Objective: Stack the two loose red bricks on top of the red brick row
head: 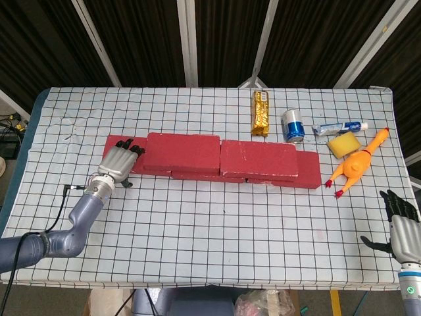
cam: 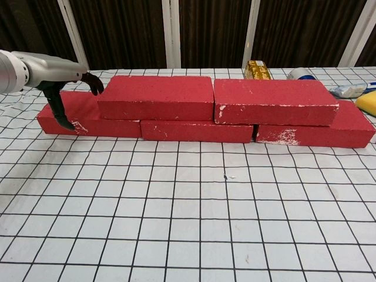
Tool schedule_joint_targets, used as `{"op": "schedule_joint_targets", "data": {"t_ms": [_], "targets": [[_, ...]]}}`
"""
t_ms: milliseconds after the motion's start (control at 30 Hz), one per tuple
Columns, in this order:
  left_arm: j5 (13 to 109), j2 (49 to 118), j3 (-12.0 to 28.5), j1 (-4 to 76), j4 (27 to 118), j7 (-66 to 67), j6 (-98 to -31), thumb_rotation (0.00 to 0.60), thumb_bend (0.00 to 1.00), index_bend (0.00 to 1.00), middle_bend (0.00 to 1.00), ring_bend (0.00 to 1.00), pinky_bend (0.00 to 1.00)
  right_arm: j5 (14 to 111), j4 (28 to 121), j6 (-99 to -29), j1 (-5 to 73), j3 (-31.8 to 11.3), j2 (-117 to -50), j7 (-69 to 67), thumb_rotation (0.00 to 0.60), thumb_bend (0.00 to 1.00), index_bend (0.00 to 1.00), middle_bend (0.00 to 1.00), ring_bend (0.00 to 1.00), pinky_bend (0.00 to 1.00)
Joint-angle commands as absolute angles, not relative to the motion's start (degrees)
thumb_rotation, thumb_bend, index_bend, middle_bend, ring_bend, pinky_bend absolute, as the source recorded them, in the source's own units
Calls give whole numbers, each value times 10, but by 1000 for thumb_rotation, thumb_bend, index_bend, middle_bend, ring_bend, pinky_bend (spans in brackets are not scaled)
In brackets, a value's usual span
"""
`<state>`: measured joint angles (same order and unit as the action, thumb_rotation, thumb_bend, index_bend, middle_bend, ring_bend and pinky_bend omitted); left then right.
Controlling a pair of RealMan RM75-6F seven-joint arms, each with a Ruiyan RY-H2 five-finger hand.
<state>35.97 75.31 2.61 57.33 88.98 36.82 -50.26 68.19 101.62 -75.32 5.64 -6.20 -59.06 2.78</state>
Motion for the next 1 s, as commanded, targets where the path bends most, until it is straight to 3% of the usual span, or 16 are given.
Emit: {"op": "schedule_joint_targets", "data": {"t_ms": [33,300,433,700,1000], "targets": [[353,739,24,573,901,376,-510,600,0,251,165,0,127,684,1017,-754,56,-62,-590,27,600,162,21,0,0,0],[342,659,33,555,966,350,-523,600,0,228,146,0,130,687,1018,-753,56,-60,-590,26,600,162,21,0,0,0],[410,610,43,497,1026,254,-549,600,0,209,139,0,131,694,1018,-749,57,-58,-588,20,600,162,21,0,0,0],[652,574,-16,332,1049,109,-696,600,0,191,83,0,131,738,995,-761,59,-49,-602,19,600,162,21,0,0,0],[803,629,-61,191,985,58,-877,600,0,187,58,0,131,775,964,-776,62,-45,-620,20,600,161,22,0,0,0]]}}
